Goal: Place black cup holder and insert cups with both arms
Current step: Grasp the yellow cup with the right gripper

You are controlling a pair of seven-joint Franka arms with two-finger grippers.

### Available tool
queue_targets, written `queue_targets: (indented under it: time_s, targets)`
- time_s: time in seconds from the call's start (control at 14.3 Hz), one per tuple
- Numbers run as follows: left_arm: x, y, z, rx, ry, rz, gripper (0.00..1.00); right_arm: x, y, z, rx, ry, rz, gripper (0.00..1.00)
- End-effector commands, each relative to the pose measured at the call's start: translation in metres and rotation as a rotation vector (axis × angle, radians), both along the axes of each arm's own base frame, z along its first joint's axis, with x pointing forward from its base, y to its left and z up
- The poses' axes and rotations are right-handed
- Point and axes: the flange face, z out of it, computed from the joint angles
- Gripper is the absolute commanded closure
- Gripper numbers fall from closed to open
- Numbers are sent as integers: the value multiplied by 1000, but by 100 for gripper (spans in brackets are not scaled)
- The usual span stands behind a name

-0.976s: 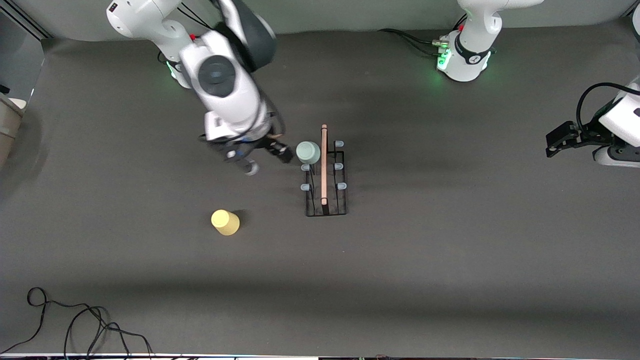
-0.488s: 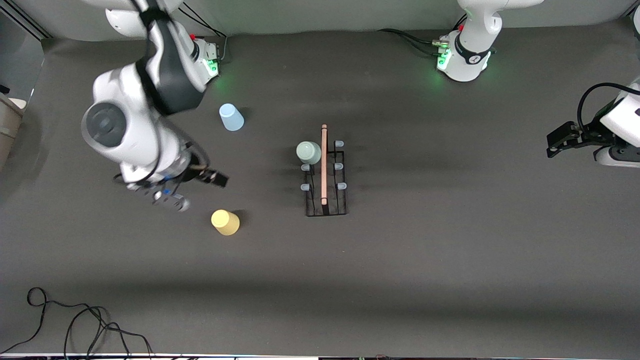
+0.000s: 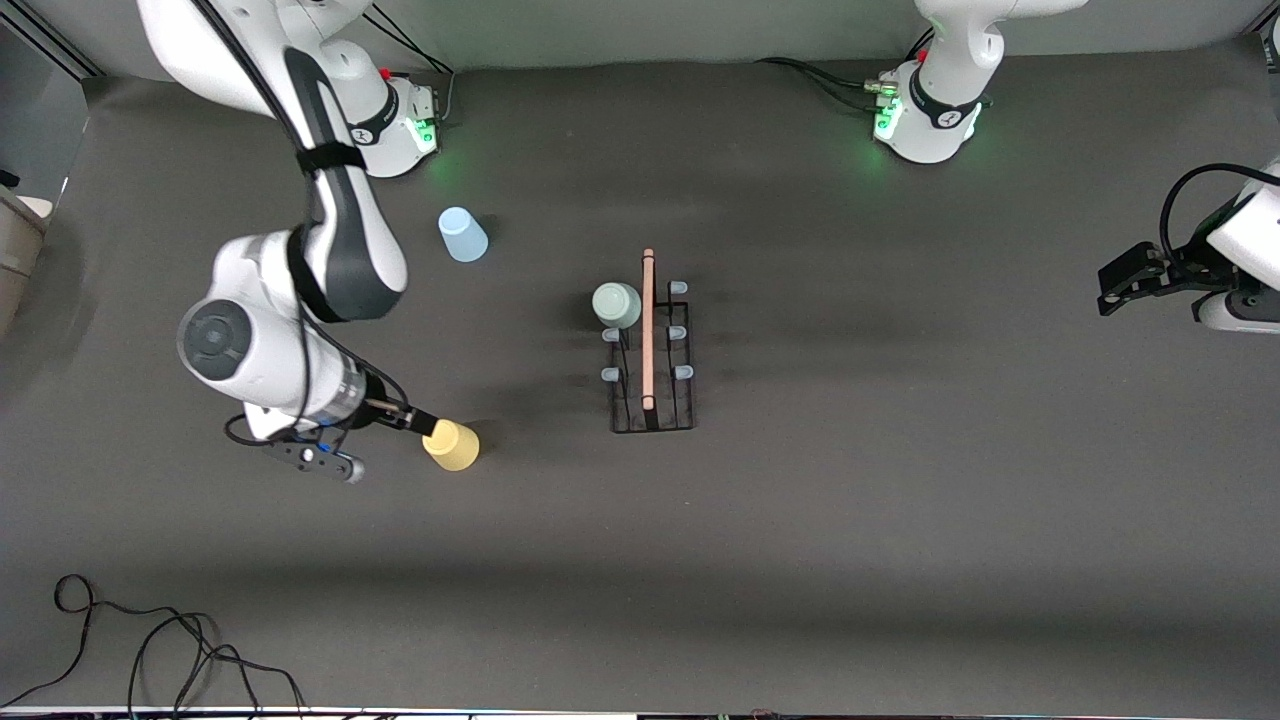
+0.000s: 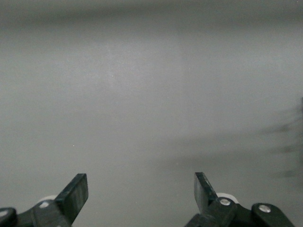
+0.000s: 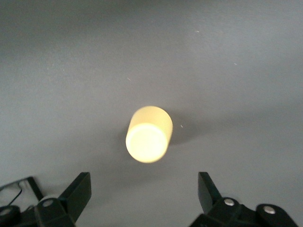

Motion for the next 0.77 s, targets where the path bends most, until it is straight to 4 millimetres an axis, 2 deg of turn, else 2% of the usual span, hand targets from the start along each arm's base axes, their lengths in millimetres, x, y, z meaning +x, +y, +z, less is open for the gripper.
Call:
queue_targets:
  time_s: [0.0, 0.21, 0.7]
  targets:
    - [2, -2, 5, -9, -4, 7, 0, 9, 7, -30, 8, -45, -6, 0]
    - [2, -1, 5, -9, -3, 8, 0, 10, 9, -59, -25, -63, -1, 0]
    - [5, 4, 2, -9, -6, 13, 0, -2, 16, -102, -49, -97, 30, 0]
